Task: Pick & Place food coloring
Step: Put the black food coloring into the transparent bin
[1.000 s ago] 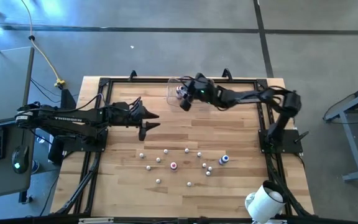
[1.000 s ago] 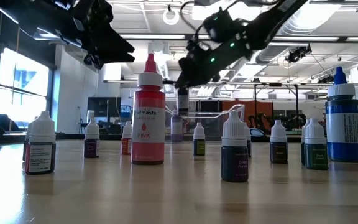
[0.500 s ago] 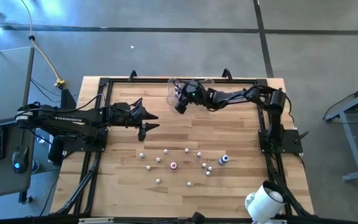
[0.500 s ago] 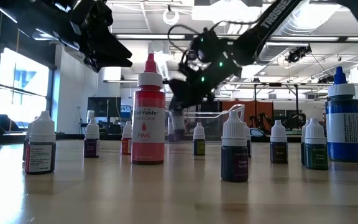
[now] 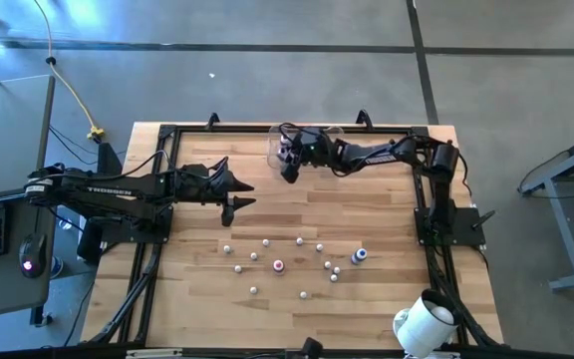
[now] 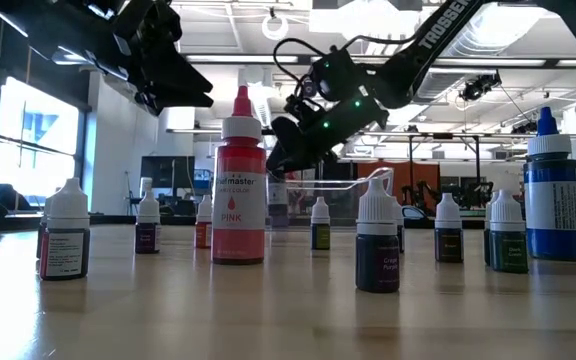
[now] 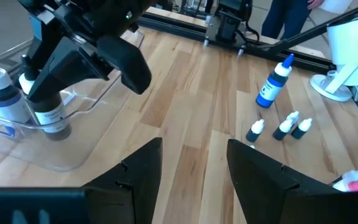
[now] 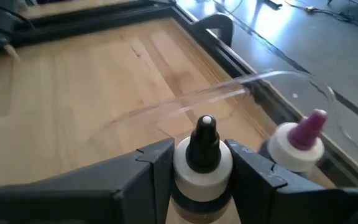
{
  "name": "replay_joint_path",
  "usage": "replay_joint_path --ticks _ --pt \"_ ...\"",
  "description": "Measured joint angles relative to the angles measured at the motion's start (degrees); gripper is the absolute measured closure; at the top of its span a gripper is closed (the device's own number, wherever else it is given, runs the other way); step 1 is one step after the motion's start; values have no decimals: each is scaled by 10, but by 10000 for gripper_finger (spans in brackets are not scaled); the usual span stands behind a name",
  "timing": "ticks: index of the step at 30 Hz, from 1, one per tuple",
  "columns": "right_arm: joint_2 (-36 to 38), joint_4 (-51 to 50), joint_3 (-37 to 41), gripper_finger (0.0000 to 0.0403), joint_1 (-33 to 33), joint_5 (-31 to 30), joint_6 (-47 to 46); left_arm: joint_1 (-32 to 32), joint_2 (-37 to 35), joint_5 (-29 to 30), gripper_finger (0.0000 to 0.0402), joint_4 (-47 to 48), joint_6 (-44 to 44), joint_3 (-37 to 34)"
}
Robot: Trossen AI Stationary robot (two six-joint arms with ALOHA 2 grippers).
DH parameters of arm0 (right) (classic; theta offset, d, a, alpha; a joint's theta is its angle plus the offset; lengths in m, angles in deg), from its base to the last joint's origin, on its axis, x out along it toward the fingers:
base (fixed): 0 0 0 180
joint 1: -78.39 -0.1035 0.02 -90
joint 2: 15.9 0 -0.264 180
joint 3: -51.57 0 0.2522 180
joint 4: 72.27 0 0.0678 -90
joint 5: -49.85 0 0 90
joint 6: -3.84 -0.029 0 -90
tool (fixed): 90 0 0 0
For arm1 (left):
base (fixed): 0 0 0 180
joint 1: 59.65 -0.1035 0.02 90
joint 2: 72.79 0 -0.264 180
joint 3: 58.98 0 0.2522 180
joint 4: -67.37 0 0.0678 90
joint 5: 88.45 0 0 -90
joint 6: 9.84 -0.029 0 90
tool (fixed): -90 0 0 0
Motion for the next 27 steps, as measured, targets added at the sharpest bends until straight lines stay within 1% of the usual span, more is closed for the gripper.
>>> replay_joint_path --ticks 10,18,21,27 --pt "-1 4 0 276 5 14 3 0 0 0 222 0 0 0" --pt "-1 -1 0 275 5 14 16 0 0 0 222 0 0 0" --pt "-1 -7 0 264 5 13 16 0 0 0 222 0 0 0" --pt "-1 -6 -1 230 5 4 15 0 0 0 222 0 0 0"
